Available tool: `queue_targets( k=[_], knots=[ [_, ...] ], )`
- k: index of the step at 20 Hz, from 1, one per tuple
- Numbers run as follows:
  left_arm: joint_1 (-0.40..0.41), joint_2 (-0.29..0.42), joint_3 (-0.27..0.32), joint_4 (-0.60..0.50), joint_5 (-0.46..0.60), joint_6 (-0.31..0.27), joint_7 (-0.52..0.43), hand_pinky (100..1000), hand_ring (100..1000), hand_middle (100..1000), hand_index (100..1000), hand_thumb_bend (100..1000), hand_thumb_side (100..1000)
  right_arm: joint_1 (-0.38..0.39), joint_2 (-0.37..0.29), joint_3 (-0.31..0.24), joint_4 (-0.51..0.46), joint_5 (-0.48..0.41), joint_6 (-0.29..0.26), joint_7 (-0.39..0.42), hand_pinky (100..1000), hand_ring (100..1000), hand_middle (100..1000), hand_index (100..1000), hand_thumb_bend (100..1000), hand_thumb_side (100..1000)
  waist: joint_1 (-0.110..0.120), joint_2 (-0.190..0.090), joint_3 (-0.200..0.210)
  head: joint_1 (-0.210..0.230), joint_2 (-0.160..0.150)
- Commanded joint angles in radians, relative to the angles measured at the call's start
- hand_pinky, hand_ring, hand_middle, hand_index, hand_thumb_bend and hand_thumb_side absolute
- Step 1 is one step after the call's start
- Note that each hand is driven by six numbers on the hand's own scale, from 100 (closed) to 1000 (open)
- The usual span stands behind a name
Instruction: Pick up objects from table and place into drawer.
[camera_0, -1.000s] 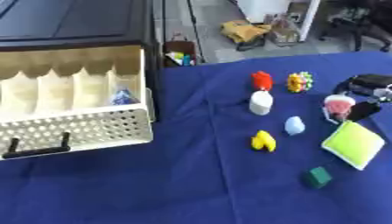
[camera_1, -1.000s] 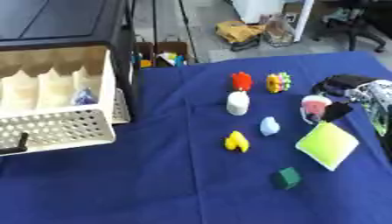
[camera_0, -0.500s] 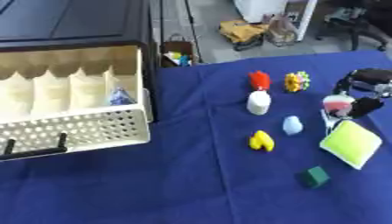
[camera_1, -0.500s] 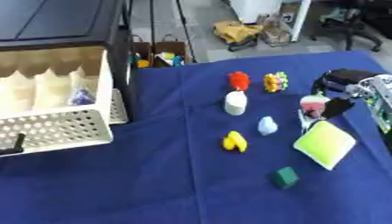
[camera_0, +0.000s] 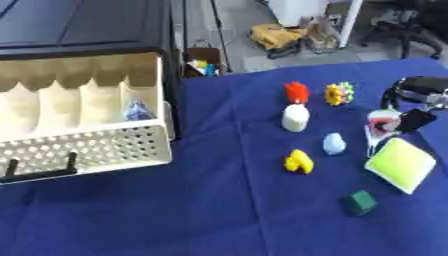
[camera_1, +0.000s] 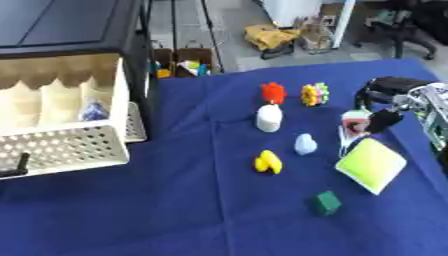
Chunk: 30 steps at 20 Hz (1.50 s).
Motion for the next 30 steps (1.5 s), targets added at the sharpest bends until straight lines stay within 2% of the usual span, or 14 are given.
queue_targets(
  k=[1, 4, 8, 17, 20, 22, 30],
  knots=[
    [-0.007, 0.015, 0.001, -0.013, 0.004, 0.001, -0.001, 595, 776, 696, 885, 457, 1000, -0.009, -0.047, 0.000, -0.016, -0.002, 0.001, 0.007, 777, 812, 520, 706, 365, 416, -0.003, -0.020, 0.001, 0.001, -0.003],
    [-0.007, 0.017, 0.002, -0.013, 0.004, 0.000, -0.001, 593, 776, 696, 885, 455, 1000, -0.008, -0.047, 0.002, -0.009, 0.013, -0.002, 0.030, 782, 816, 533, 715, 312, 378, -0.004, -0.021, 0.001, 0.001, -0.001],
    [-0.007, 0.018, 0.003, -0.013, 0.005, 0.001, 0.000, 593, 776, 696, 885, 452, 1000, -0.009, -0.046, 0.000, -0.001, 0.018, -0.013, 0.084, 789, 827, 559, 739, 291, 352, -0.005, -0.022, 0.000, -0.001, -0.002],
    [-0.006, 0.018, 0.004, -0.013, 0.004, 0.000, 0.004, 593, 777, 695, 885, 450, 1000, -0.010, -0.041, -0.001, 0.001, -0.003, -0.031, 0.172, 800, 842, 577, 777, 305, 349, -0.004, -0.021, 0.001, -0.007, -0.007],
    [-0.007, 0.019, 0.004, -0.013, 0.004, 0.001, 0.007, 593, 777, 695, 884, 448, 1000, -0.012, -0.041, -0.002, -0.004, -0.011, -0.031, 0.179, 797, 836, 534, 736, 300, 342, -0.005, -0.021, -0.002, -0.007, -0.004],
    [-0.007, 0.020, 0.004, -0.013, 0.003, 0.001, 0.008, 594, 777, 696, 884, 447, 1000, -0.015, -0.041, -0.004, -0.007, -0.019, -0.028, 0.176, 792, 829, 510, 703, 262, 335, -0.006, -0.021, -0.003, -0.006, -0.004],
    [-0.007, 0.021, 0.004, -0.013, 0.004, 0.001, 0.008, 593, 777, 696, 885, 450, 1000, -0.018, -0.037, -0.002, -0.014, -0.030, -0.008, 0.115, 766, 801, 451, 545, 204, 333, -0.007, -0.022, -0.007, -0.007, -0.004]
  ],
)
